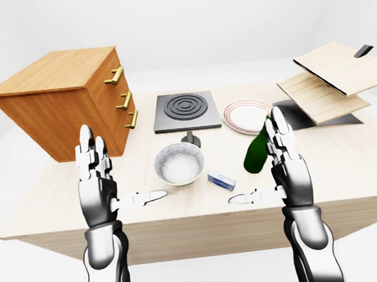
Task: Put the bowl on the top of the cabinet.
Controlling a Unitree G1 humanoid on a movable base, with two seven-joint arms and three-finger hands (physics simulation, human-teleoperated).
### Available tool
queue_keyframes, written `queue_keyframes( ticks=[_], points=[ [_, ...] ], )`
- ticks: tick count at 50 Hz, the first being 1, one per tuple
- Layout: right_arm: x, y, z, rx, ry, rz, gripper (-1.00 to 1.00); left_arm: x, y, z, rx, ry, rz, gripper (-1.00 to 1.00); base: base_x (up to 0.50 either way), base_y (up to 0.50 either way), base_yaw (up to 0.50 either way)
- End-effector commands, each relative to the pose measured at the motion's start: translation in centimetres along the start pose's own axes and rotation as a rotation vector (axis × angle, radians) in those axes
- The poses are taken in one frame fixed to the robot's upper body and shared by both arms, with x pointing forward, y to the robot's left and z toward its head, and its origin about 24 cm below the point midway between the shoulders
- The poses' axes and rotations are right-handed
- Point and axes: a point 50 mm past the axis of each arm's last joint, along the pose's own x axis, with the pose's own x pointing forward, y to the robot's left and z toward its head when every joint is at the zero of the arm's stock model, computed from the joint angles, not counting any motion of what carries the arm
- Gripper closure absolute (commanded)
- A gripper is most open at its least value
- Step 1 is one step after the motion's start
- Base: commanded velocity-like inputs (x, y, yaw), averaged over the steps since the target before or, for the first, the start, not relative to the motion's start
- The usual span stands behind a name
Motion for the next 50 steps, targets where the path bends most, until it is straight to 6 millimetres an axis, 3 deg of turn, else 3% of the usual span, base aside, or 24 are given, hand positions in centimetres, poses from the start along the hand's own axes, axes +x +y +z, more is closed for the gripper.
queue_keyframes(
  ticks=[1, 32, 43, 44, 50],
  points=[
    [-0.1, 0.1, 0.0, -0.008, 0.003, -0.002, -1.0, 0.1, 0.2, 0.3, 0.006, -0.012, 0.005, -1.0, 0.0, 0.5, 0.0],
    [0.4, -0.2, 0.1, 0.0, -0.015, 0.004, -1.0, 0.1, -0.1, -1.1, 0.012, 0.043, 0.002, -1.0, 0.0, 0.5, 0.0],
    [0.2, -0.2, 0.2, 0.001, -0.015, -0.001, -1.0, -0.1, 0.0, 0.2, 0.01, -0.006, 0.006, -1.0, 0.0, 0.5, 0.0],
    [0.1, -0.1, -0.5, 0.001, 0.017, -0.001, -1.0, -0.1, 0.0, 0.4, 0.01, -0.015, 0.007, -1.0, 0.0, 0.5, 0.0],
    [0.2, 0.2, 0.2, 0.002, -0.015, 0.006, -1.0, -0.2, 0.2, 0.8, 0.007, -0.029, 0.004, -1.0, 0.0, 0.5, 0.0]
  ],
)
